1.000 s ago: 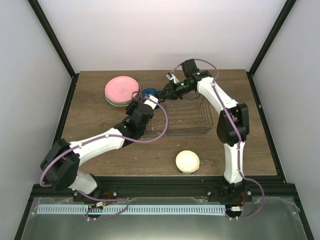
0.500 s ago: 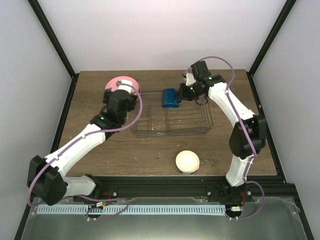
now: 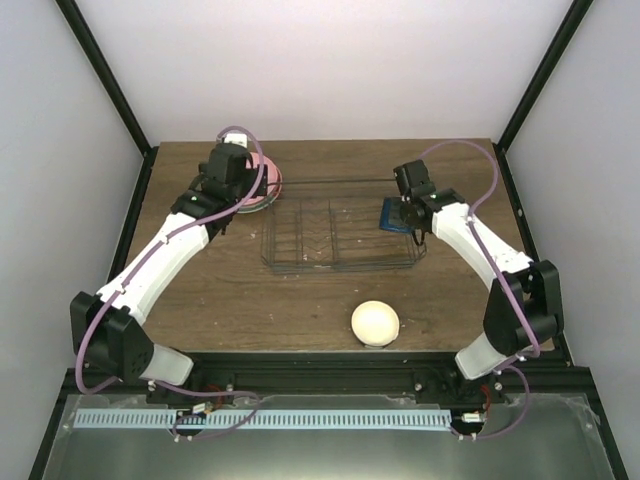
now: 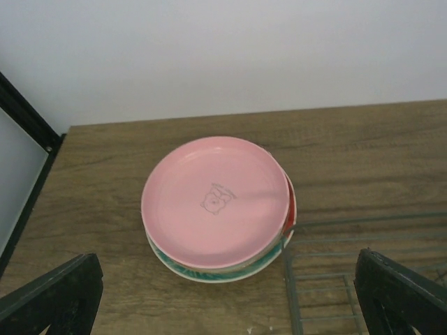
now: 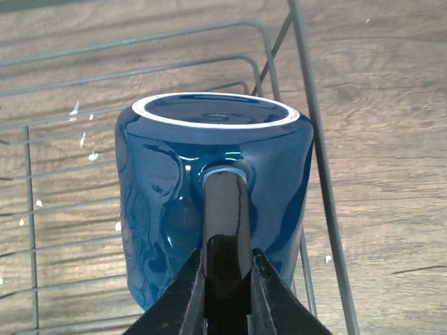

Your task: Load the mixed dishes into the dish rack

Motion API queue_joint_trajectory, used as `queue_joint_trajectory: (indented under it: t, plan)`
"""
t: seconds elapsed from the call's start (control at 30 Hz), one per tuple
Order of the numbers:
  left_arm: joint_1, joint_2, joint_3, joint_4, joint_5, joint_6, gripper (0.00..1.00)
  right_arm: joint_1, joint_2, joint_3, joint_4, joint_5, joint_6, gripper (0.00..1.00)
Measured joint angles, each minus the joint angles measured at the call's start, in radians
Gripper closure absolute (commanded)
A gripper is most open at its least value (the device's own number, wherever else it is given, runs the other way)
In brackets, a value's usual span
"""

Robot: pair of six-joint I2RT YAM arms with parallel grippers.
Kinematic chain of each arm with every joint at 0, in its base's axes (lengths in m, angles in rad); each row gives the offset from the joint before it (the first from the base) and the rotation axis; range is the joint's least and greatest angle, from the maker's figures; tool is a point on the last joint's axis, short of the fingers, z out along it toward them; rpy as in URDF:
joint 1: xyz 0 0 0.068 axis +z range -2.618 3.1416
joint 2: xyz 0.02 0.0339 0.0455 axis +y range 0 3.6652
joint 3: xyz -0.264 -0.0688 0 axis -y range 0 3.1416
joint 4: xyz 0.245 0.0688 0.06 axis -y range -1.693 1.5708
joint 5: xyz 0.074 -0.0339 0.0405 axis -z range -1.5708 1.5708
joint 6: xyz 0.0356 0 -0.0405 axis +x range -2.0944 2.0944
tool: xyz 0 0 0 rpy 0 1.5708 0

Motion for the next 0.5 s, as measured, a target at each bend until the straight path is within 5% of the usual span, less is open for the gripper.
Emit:
queue_joint_trajectory:
  t: [0.5]
  plan:
    - [0.000, 0.048, 0.000, -0.023, 0.086, -0.002, 0.00, 0.041, -0.138, -0.161, 0.175, 0.160, 0.067, 0.99]
